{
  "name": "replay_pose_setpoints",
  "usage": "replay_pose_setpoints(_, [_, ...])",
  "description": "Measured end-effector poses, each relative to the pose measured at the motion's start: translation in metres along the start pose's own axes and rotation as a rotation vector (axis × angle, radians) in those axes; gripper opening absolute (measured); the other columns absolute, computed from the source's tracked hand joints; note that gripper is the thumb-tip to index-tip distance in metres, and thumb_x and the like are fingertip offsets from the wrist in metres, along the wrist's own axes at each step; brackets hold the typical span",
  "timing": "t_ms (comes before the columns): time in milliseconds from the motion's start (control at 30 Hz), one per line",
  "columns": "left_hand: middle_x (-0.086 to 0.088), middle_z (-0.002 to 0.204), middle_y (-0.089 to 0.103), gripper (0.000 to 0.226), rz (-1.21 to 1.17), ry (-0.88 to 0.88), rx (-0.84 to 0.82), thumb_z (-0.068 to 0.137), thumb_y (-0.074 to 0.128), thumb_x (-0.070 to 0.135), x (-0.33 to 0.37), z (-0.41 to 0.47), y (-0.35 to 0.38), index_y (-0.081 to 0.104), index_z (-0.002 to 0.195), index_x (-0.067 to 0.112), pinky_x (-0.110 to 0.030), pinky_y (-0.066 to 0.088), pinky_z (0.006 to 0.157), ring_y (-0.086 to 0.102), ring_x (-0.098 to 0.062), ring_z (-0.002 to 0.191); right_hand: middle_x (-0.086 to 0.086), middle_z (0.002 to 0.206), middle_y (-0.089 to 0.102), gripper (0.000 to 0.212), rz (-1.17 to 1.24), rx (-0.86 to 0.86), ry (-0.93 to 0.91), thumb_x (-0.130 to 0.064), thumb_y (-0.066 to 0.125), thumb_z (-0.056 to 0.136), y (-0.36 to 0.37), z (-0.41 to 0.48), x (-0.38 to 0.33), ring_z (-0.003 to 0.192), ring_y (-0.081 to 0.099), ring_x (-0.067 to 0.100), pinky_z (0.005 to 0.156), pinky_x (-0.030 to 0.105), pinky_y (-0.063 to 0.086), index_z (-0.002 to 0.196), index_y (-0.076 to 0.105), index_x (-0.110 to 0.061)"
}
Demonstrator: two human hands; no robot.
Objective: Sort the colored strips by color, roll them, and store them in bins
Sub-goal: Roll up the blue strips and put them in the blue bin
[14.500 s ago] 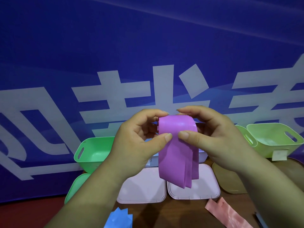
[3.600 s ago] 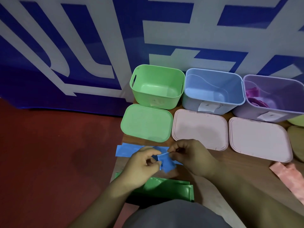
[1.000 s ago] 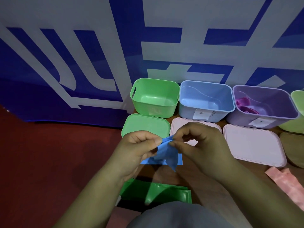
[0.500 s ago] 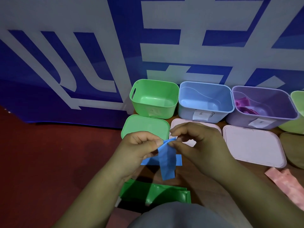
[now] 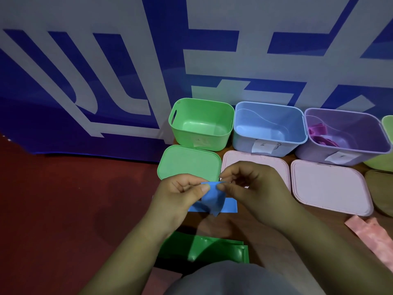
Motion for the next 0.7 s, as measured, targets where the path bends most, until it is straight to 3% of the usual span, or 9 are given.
replay_pose_setpoints(67, [-0.017, 0.085, 0.076, 0.007, -0.034, -0.050, 0.045, 0.082, 0.076, 0.010, -0.008, 0.003, -0.006, 0.079, 0.080, 0.017, -0.054, 0.055, 0.088, 0.070, -0.030, 0.081, -0.002, 0.077, 0.071, 0.010, 0.182, 0.005, 0.078, -0.010, 0.076, 0.082, 0.005, 0.004, 0.012, 0.071, 0.066, 0.026, 0.072, 0.033, 0.058, 0.083, 0.072, -0.018])
replay_pose_setpoints(133, [-0.015, 0.081, 0.075, 0.010, -0.060, -0.108, 0.104, 0.084, 0.075, 0.007, -0.017, 0.005, -0.013, 0.077, 0.077, 0.014, -0.056, 0.055, 0.088, 0.070, -0.028, 0.078, -0.001, 0.076, 0.072, 0.008, 0.217, 0.088, 0.198, -0.009, 0.074, 0.084, 0.006, 0.010, 0.044, 0.070, 0.067, 0.017, 0.071, 0.027, 0.055, 0.080, 0.072, -0.015])
replay_pose_setpoints(233, [-0.017, 0.081, 0.074, 0.014, -0.064, -0.175, 0.152, 0.090, 0.066, 0.001, -0.029, 0.007, -0.023, 0.074, 0.081, 0.007, -0.053, 0.055, 0.087, 0.070, -0.027, 0.078, -0.006, 0.079, 0.073, 0.005, -0.115, 0.160, 0.430, -0.021, 0.074, 0.084, 0.010, 0.009, 0.117, 0.077, 0.068, 0.011, 0.074, 0.027, 0.050, 0.079, 0.072, -0.019])
replay_pose_setpoints(367, [-0.022, 0.086, 0.074, 0.015, -0.064, -0.224, 0.188, 0.091, 0.066, 0.003, -0.041, 0.011, -0.036, 0.075, 0.080, 0.008, -0.042, 0.057, 0.077, 0.069, -0.031, 0.080, 0.006, 0.098, 0.073, 0.019, -0.318, 0.087, 0.737, -0.023, 0.070, 0.082, 0.032, -0.010, 0.192, 0.086, 0.063, 0.022, 0.072, 0.025, 0.042, 0.099, 0.072, -0.016])
replay_pose_setpoints(500, [-0.025, 0.093, 0.073, 0.013, -0.066, -0.258, 0.176, 0.091, 0.067, 0.006, -0.050, 0.018, -0.045, 0.075, 0.082, 0.010, -0.037, 0.057, 0.073, 0.070, -0.032, 0.083, 0.008, 0.100, 0.071, 0.026, -0.349, 0.109, 0.827, -0.015, 0.067, 0.077, 0.052, -0.016, 0.218, 0.089, 0.062, 0.027, 0.072, 0.025, 0.042, 0.103, 0.068, -0.015])
replay_pose_setpoints(700, [-0.033, 0.093, 0.068, 0.018, -0.056, -0.273, 0.120, 0.091, 0.067, 0.008, -0.053, 0.030, -0.052, 0.077, 0.078, 0.015, -0.044, 0.056, 0.080, 0.068, -0.033, 0.084, 0.006, 0.100, 0.070, 0.034, -0.317, 0.161, 0.873, -0.008, 0.063, 0.075, 0.067, -0.014, 0.229, 0.095, 0.064, 0.029, 0.077, 0.027, 0.047, 0.108, 0.065, -0.017])
Point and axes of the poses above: each hand's wrist, its own z-axis towards the middle knuckle, its own y-axis out of the palm, x = y × z, the point moved 6 cm from there along z, towards the middle knuckle
